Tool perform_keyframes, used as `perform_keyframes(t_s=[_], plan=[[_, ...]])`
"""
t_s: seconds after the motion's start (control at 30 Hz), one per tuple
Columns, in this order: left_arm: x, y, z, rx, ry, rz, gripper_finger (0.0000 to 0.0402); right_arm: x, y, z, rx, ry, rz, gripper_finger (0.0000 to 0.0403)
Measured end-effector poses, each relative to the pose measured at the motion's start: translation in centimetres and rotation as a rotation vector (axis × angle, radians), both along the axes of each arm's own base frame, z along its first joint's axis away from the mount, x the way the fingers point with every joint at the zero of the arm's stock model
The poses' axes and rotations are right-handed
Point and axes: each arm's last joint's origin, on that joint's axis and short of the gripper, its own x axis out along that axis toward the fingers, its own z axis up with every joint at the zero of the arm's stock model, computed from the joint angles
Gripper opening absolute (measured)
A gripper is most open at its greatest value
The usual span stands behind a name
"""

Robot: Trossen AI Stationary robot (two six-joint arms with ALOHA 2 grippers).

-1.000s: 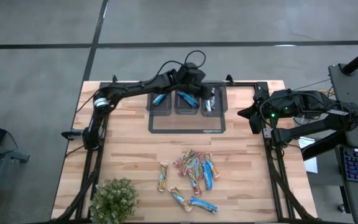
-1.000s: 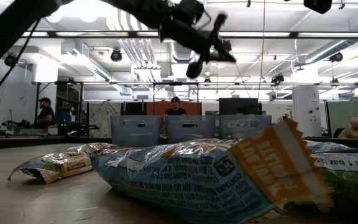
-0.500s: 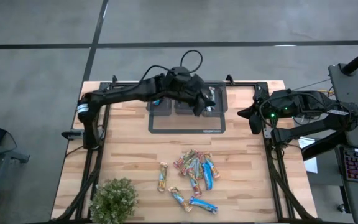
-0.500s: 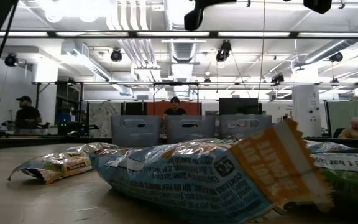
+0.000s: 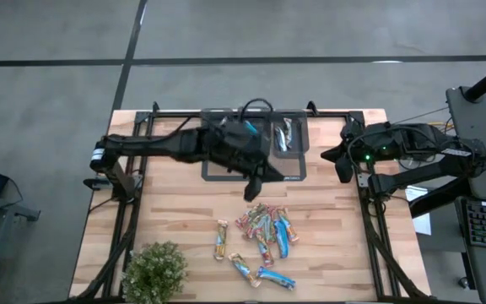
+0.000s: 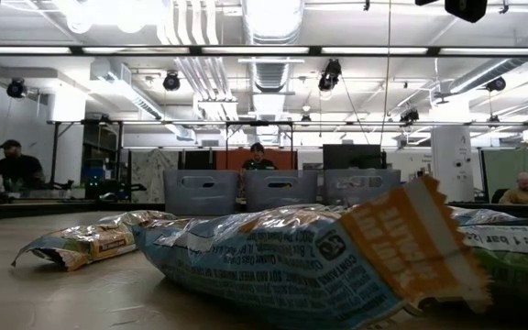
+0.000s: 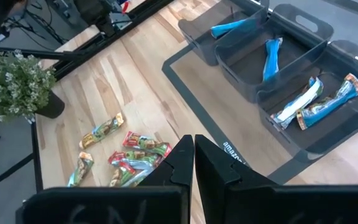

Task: Pick and place Granola Bars by type
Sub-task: Put the yellow granola bar into the right black bin

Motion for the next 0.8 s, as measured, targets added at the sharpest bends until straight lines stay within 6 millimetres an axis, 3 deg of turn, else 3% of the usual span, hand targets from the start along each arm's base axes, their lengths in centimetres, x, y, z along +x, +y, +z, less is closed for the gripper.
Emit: perform_keyframes(t_s=[0.23, 0.53, 0.8], plan=[[-0.3, -2.2, -1.4, 0.073, 0.055, 0.048, 0.0000, 0.9, 0.0, -0.5, -0.001, 0.035, 0.001, 0.0009], [-0.8, -2.7, -3.6, 0.073, 0.038, 0.038, 0.0000, 1.6, 0.3, -0.9, 0.041, 0.059, 0.053, 0.0009], [-4.2, -2.3, -5.4, 0.046, -0.166, 0.049, 0.0000, 1.5, 0.3, -0.8, 0.054, 0.054, 0.068, 0.0009]])
